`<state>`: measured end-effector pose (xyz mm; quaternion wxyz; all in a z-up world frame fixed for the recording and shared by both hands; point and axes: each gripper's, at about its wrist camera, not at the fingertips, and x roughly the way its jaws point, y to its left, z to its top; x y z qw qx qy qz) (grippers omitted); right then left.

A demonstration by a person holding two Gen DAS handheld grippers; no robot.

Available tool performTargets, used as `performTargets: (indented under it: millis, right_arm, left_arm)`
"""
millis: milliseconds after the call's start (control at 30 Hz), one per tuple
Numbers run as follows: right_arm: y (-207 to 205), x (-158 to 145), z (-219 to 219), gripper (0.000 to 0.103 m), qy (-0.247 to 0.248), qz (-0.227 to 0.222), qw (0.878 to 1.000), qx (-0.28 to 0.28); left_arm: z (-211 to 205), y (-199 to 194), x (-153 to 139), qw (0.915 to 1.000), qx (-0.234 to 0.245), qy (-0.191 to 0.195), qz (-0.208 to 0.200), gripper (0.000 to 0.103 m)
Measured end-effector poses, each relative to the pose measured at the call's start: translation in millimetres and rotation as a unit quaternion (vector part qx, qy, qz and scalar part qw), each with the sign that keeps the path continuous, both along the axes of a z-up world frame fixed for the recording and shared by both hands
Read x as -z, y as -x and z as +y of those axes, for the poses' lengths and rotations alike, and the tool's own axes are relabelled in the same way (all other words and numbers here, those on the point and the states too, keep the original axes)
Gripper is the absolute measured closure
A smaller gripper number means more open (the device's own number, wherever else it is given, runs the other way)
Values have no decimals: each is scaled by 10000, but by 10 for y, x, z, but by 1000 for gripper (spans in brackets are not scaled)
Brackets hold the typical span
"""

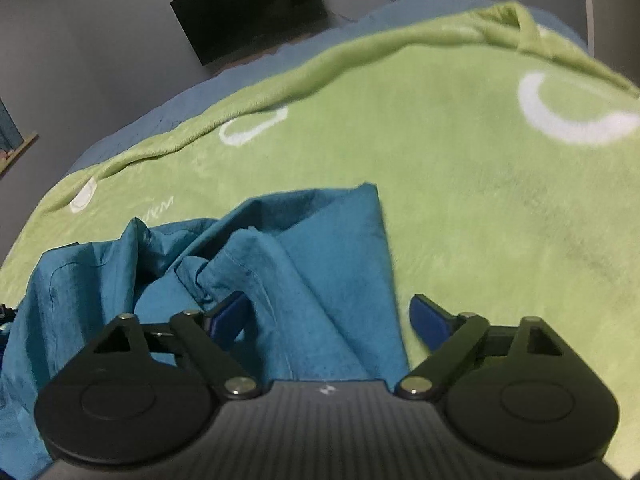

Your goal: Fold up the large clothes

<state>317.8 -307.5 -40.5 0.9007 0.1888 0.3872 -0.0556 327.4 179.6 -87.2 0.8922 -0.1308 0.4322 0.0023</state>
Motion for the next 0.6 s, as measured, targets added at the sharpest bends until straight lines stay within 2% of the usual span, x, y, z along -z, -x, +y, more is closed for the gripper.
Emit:
performTargets:
  millis: [33, 67, 100, 133, 167, 200, 233, 267, 300, 333, 400, 500, 600]
  right_arm:
    - [0, 8, 5, 14, -25, -18, 10000, -11]
    - [-2, 13, 15, 15, -24, -27, 10000, -14]
    - [-2, 15, 31, 20, -32, -38, 10000, -43]
    - [-11, 17, 44, 24, -54, -50, 9999, -107]
    - [-14, 12, 61, 30, -17, -62, 9999, -119]
    - [-15, 7, 81, 36, 21, -73, 9999, -152]
    - [-12, 3, 98, 41, 35, -105, 9997, -200]
    - [-9, -1, 114, 53, 24, -148, 9996, -252]
    - [-7, -14, 127, 62, 36, -185, 9994, -280]
    - [-2, -39, 147, 65, 119, -235, 9992, -301]
    - [14, -85, 196, 78, 292, -363, 9984, -318]
    - [53, -160, 240, 88, 481, -638, 9964, -268]
    - [108, -268, 290, 93, 738, -989, 9922, -174]
  left_arm:
    - [-1, -9, 8, 10000, 53, -11, 9, 0]
    - [-6, -8, 2, 9999, 143, 17, -1, 5]
    - [-28, -16, -6, 9997, 230, 39, -23, 9]
    - [-35, -18, -15, 9995, 310, 72, -60, 24]
    - [-42, -9, -36, 9989, 431, 179, -99, 44]
    - [-75, -1, -48, 9985, 498, 191, -117, 50]
    - [-117, 16, -75, 9982, 585, 63, -150, 61]
    - [-160, 37, -98, 9976, 664, -73, -190, 70]
    - [-202, 61, -125, 9970, 707, -230, -237, 74]
    - [-243, 85, -153, 9964, 714, -349, -290, 83]
    - [-317, 169, -239, 9938, 799, -593, -493, 90]
    - [-410, 269, -391, 9890, 832, -830, -893, 94]
    - [-556, 351, -564, 9812, 984, -1064, -1278, 95]
